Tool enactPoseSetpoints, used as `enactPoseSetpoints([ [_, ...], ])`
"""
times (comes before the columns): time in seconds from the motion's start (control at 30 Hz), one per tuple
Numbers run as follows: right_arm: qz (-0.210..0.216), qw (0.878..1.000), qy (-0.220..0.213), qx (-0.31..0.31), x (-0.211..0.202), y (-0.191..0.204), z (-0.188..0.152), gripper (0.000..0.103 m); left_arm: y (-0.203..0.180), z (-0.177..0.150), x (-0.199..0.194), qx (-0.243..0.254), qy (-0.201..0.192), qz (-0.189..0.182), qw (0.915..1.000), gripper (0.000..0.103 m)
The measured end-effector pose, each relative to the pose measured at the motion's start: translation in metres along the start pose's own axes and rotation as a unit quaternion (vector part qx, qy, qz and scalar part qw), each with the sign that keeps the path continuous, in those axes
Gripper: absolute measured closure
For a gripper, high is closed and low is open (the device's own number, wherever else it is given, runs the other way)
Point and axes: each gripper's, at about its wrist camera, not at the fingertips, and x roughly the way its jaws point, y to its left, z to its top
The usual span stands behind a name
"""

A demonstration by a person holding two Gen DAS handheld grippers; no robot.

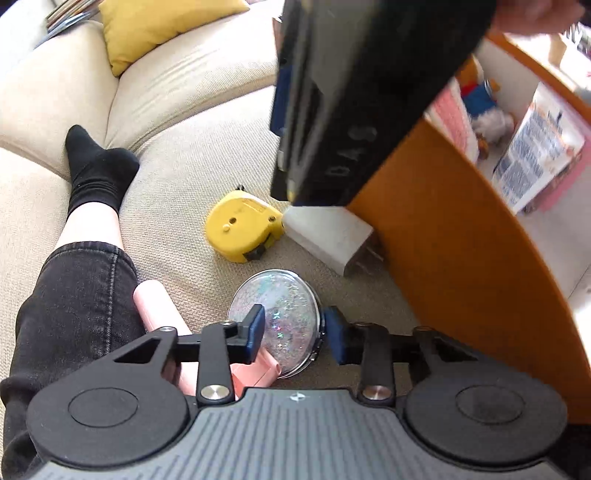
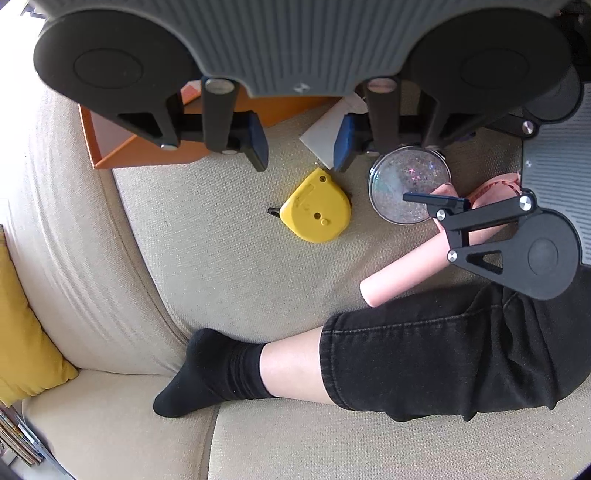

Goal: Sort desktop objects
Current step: 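Grasp the glitter round compact mirror with the left tool, then grasp the yellow tape measure with the right tool while the left tool holds the mirror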

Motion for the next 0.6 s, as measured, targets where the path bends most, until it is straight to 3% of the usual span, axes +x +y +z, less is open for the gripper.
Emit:
enactPoseSetpoints([
  [0.17, -0.003, 1.000, -0.008, -0.001, 0.000, -0.007, -0.002, 0.057, 0.028, -0.001, -0.018, -0.071, -0.035, -0.028, 0.9965, 0.077],
  [0.4, 0.021, 0.998, -0.042, -0.051, -0.001, 0.004, -0.005, 0.075, 0.050, -0.009, -0.031, -0.120, -0.055, -0.029, 0.9908, 0.078],
  [0.6, 0.069, 0.995, -0.057, -0.050, 0.007, 0.012, 0.007, 0.090, 0.069, -0.011, -0.030, -0.177, -0.064, -0.036, 0.9814, 0.080],
])
